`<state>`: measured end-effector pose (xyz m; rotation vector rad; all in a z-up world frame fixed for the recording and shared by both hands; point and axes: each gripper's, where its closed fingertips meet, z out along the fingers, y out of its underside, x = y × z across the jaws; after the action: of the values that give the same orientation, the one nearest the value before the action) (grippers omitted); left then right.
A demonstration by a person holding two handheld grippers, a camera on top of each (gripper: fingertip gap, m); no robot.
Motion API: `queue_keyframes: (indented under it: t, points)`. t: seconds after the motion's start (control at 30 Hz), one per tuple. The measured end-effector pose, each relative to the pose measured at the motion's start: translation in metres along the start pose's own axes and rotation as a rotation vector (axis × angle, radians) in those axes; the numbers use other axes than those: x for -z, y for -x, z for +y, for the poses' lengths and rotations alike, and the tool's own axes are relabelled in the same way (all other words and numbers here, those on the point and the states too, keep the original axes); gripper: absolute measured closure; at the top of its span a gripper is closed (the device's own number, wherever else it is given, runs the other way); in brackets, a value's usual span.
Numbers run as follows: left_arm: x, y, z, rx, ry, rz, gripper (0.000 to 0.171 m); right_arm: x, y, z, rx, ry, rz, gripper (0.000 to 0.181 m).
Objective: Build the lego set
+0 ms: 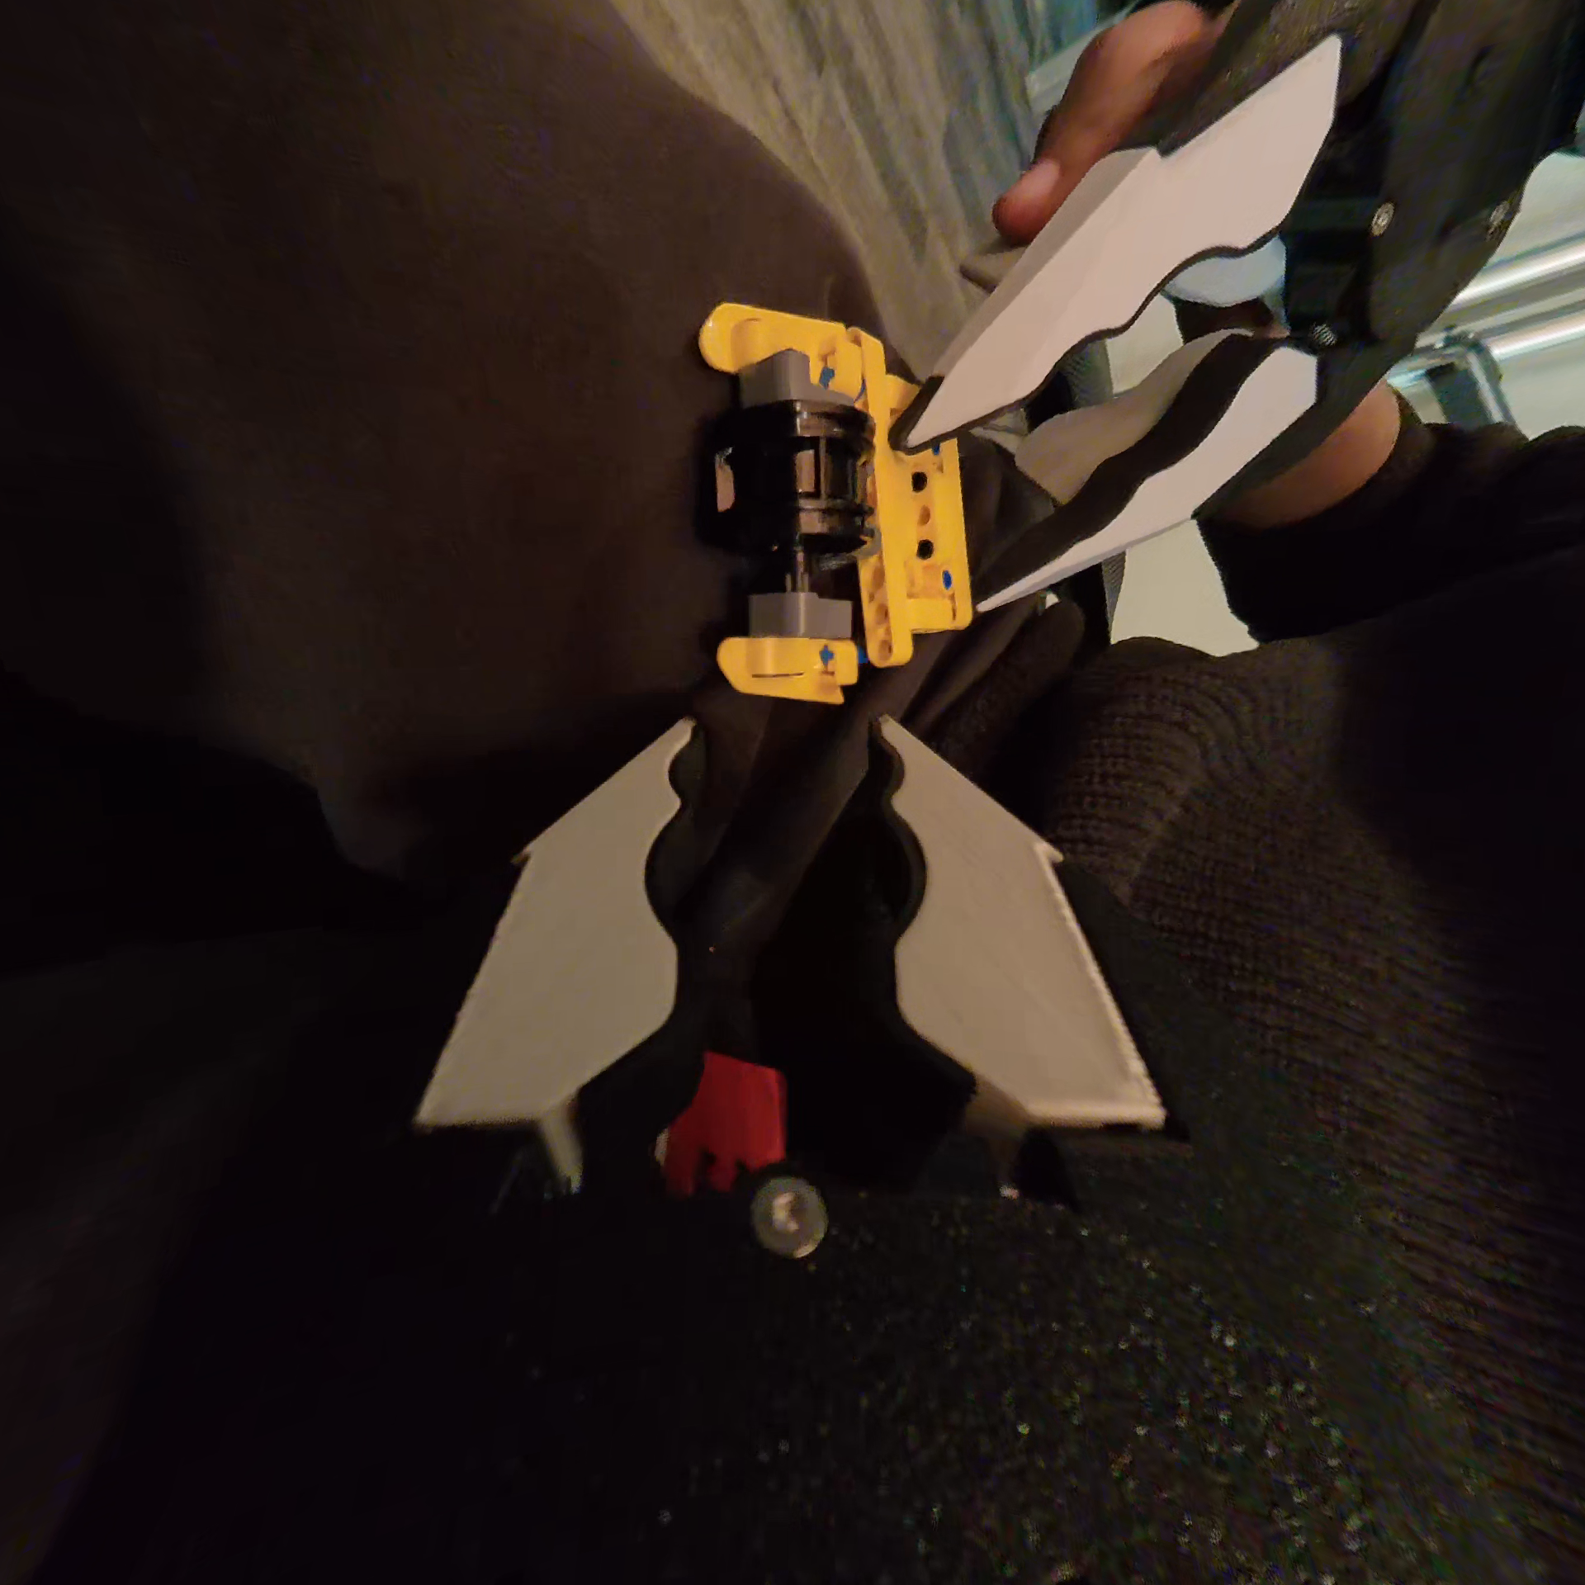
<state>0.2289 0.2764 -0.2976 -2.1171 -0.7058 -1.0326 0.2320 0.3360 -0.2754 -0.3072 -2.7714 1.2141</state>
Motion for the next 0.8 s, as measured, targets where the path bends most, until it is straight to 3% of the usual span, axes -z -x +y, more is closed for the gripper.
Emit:
queue_keyframes:
  t: [0.2, 0.37, 0.43, 0.63, 0.8]
  points:
    - [0.002, -0.004, 0.002, 0.058, -0.032, 0.009, 0.132, 0.003, -0.003, 0.003, -0.014, -0.017, -0.043, 0.138]
    - [0.002, -0.003, -0.009, 0.307, -0.163, 0.079, 0.130, 0.003, -0.003, 0.005, -0.002, -0.038, -0.061, 0.138]
    - [0.006, 0.000, -0.011, 0.338, -0.216, 0.085, 0.132, 0.003, -0.003, 0.005, -0.003, -0.048, -0.065, 0.138]
    - [-0.006, -0.003, -0.006, 0.331, -0.164, 0.078, 0.131, 0.002, -0.003, 0.004, -0.019, -0.071, -0.086, 0.138]
    - [0.000, -0.001, -0.012, 0.379, -0.189, 0.136, 0.147, 0.002, -0.004, 0.005, -0.021, -0.069, -0.077, 0.138]
